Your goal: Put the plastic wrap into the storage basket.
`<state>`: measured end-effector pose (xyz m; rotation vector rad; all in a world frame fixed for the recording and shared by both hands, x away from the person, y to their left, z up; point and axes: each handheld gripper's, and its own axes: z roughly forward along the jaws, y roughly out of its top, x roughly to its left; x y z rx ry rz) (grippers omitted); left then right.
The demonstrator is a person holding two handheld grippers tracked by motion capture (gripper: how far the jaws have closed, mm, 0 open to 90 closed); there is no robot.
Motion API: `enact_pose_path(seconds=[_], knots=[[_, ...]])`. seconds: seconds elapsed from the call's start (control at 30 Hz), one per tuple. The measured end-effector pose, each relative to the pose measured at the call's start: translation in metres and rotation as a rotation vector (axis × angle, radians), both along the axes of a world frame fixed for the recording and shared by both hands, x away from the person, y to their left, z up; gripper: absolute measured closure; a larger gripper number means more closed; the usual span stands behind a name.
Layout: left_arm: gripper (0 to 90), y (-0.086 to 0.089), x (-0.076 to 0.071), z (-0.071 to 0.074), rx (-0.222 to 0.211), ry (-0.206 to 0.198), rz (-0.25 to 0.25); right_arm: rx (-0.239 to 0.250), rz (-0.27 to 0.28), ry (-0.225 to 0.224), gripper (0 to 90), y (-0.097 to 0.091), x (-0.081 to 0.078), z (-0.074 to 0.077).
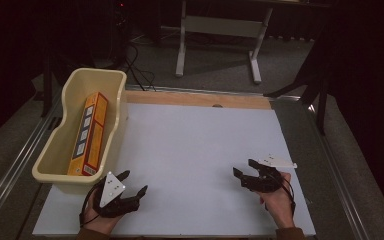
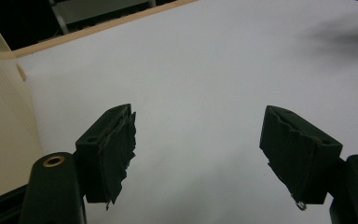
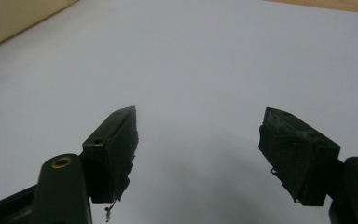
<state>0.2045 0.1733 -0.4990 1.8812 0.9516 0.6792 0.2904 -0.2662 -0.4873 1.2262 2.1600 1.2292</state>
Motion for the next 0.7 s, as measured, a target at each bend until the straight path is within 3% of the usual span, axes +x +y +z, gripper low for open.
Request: enact_pose_path(seconds=[0.17,0.27,0.33,0.47,0.7], knots=[[26.3,0.001,-0.001,0.001,0.001,-0.005,0.001,-0.057,-0.007,-0.033,27.4,-0.006,-0.018,-0.008],[26.3,0.001,-0.001,0.001,-0.001,-0.004,0.002,-0.063,-0.003,-0.049,27.4,-0.008,-0.024,-0.007],[26.3,0.001,-0.001,0.001,0.004,-0.003,0.005,-0.038,0.01,-0.082,23.7,-0.013,-0.033,-0.004],[26.3,0.0,-0.001,0.001,0.004,-0.004,0.002,0.021,0.03,-0.063,20.2,-0.016,-0.037,-0.002],[26.2,-0.001,0.0,0.0,0.009,-0.003,-0.002,-0.009,0.042,-0.076,18.7,-0.015,-0.036,-0.002]])
